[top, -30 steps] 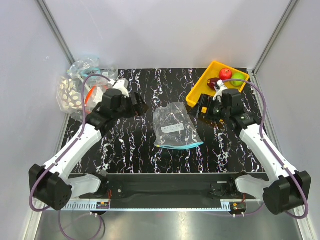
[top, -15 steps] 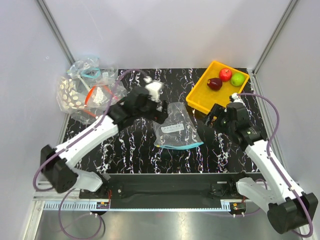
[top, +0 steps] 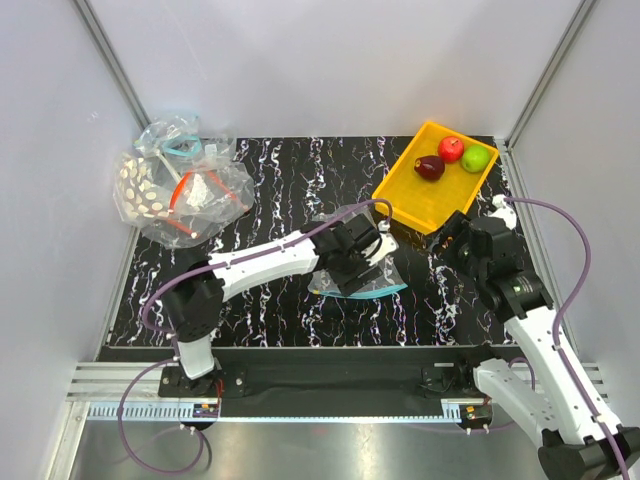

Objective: Place the food in the zip-top bag and seal the zipper
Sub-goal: Pick up the zipper food storage bag at the center of the board.

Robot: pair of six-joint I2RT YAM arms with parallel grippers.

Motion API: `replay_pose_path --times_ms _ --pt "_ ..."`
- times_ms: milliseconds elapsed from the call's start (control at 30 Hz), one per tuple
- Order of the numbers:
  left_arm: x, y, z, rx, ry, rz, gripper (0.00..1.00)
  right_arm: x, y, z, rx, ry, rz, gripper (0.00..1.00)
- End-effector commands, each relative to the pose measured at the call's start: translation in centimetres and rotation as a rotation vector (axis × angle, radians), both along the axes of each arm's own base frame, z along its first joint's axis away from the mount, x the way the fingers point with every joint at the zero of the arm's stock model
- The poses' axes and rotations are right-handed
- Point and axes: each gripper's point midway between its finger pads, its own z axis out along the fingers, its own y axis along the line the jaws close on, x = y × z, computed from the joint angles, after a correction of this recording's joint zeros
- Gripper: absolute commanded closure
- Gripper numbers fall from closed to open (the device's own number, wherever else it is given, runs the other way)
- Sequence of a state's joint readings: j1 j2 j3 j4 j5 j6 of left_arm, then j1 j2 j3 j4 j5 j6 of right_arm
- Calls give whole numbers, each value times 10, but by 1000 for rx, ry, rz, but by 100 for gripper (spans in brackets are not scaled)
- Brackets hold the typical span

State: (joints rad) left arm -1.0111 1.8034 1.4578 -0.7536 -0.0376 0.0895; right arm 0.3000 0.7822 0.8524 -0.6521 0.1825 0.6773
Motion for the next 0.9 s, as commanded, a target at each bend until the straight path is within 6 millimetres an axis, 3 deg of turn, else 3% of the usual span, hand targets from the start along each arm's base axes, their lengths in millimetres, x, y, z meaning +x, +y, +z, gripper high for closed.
replay_pose_path --times_ms 0,100,333,600,733,867 --pt "-3 12 8 15 -2 -2 30 1 -8 16 2 -57 -46 25" --pt "-7 29 -10 79 17 43 38 0 -6 16 10 -57 -32 25" --pt "-12 51 -17 91 32 80 51 1 2 13 39 -58 -4 25" --pt "0 52 -21 109 15 115 64 3 8 11 61 -56 19 27" --pt "-10 45 -13 51 59 92 66 3 10 9 56 -54 36 26" --pt "-18 49 -21 49 107 193 76 4 20 -7 62 7 84 24"
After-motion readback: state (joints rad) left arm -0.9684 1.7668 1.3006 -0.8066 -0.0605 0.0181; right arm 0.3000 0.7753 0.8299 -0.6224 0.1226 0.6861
